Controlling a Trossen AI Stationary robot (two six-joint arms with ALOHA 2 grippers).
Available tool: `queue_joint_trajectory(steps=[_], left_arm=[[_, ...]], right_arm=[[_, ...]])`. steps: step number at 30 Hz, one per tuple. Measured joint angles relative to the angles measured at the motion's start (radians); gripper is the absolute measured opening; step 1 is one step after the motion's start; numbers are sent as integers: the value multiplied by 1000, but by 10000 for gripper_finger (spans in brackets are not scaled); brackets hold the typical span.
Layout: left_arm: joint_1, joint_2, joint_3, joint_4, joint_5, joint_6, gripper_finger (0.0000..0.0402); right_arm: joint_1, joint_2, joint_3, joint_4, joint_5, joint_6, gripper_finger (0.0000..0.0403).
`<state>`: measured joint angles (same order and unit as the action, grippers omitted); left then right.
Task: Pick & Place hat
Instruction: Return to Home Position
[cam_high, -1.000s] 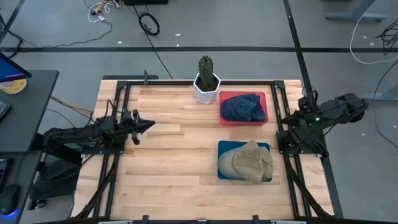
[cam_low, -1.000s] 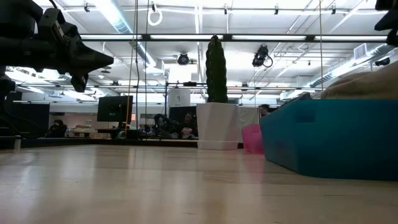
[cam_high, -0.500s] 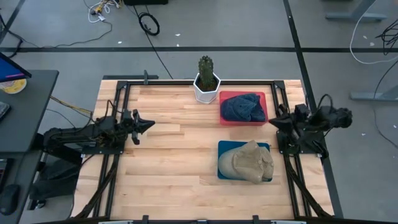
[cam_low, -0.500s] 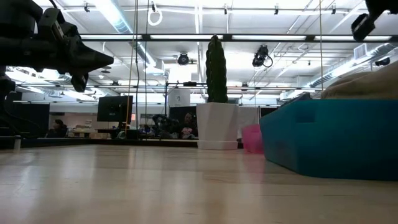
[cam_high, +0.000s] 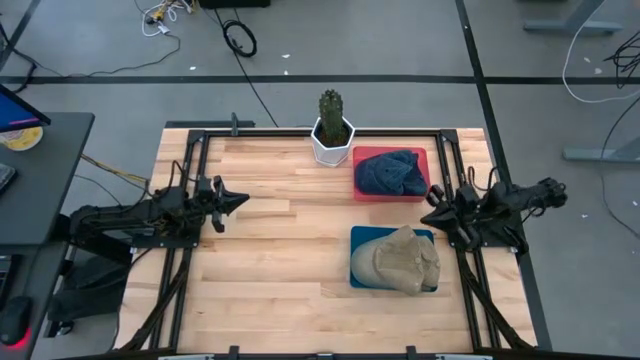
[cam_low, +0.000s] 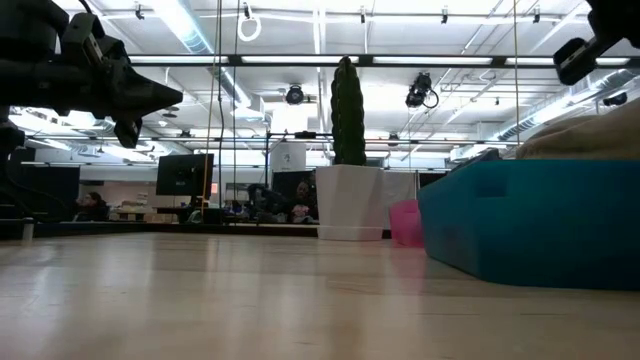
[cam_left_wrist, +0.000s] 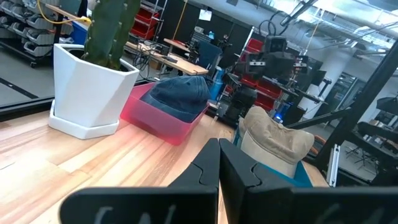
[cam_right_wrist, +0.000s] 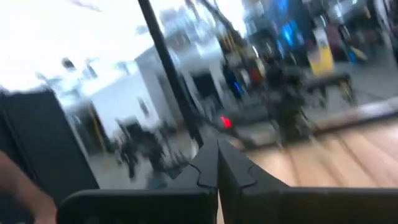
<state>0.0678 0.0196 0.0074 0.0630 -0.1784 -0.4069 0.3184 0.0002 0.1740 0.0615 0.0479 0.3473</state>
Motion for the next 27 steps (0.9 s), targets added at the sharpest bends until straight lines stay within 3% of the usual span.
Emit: queue_joint_trajectory(steps=[5, 14, 19, 24, 27], left_arm=[[0, 0, 0, 0, 0, 0, 3], [0, 0, 0, 0, 0, 0, 3], [0, 0, 0, 0, 0, -1, 3], [0, 0, 0, 0, 0, 0, 3], [0, 0, 0, 0, 0, -1, 3]], right_arm=[[-74, 0, -160, 344, -15, -7, 0], [-297, 0, -155, 375, -176, 2, 0], [-406, 0, -155, 455, -305, 118, 0], [-445, 0, -153, 484, -471, 230, 0], [-441, 0, -153, 404, -498, 228, 0]])
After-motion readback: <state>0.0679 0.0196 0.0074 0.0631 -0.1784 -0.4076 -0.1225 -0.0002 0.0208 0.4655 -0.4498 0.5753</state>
